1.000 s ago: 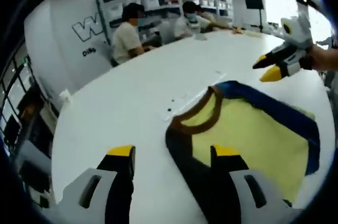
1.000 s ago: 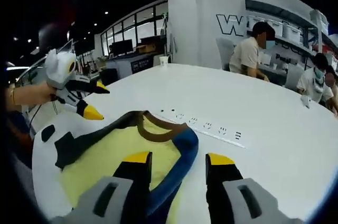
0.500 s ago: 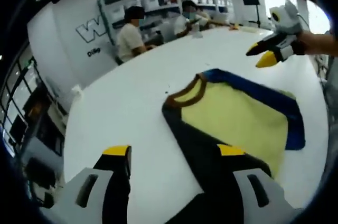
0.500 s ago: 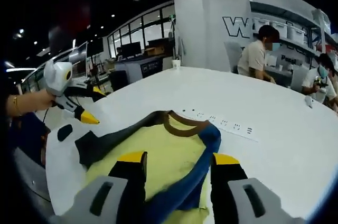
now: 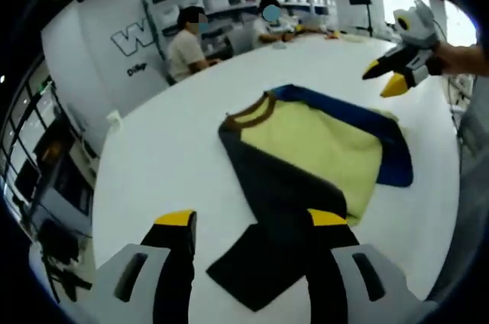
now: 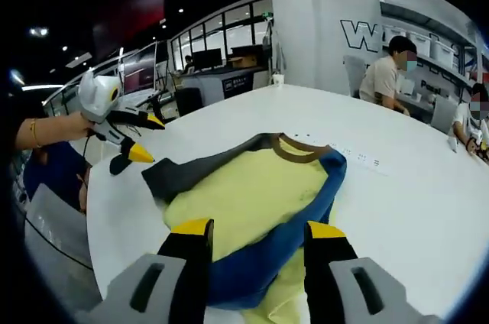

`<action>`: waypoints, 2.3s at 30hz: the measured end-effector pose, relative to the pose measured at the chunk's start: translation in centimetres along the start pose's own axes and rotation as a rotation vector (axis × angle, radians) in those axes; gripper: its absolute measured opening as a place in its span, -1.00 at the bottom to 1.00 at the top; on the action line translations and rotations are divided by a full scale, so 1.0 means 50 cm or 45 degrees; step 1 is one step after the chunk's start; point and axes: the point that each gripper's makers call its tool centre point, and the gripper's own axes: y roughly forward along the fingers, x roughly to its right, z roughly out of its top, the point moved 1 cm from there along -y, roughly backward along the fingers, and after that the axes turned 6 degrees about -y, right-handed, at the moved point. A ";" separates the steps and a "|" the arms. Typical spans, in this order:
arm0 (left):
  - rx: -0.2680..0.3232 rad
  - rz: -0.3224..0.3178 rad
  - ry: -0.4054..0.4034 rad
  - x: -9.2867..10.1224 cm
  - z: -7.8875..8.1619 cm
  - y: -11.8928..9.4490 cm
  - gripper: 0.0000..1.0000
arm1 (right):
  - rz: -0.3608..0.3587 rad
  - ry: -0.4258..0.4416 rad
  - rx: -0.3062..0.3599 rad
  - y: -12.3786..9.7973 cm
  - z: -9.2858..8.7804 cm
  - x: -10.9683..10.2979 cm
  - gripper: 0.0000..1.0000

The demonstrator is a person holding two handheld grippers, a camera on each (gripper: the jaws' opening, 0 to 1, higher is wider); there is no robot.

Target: Fold the garment on the visible template until the final outline fits inside the template.

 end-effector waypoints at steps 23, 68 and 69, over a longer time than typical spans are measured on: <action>-0.114 -0.013 0.056 0.070 -0.136 0.018 -0.30 | 0.018 0.254 -0.187 -0.032 -0.175 -0.126 -0.25; 0.014 0.287 -0.122 -0.202 -0.009 0.004 -0.94 | -0.385 0.407 0.157 -0.139 0.000 0.170 -1.00; 0.017 0.298 -0.125 -0.217 -0.003 0.003 -0.94 | -0.401 0.414 0.165 -0.150 0.004 0.185 -1.00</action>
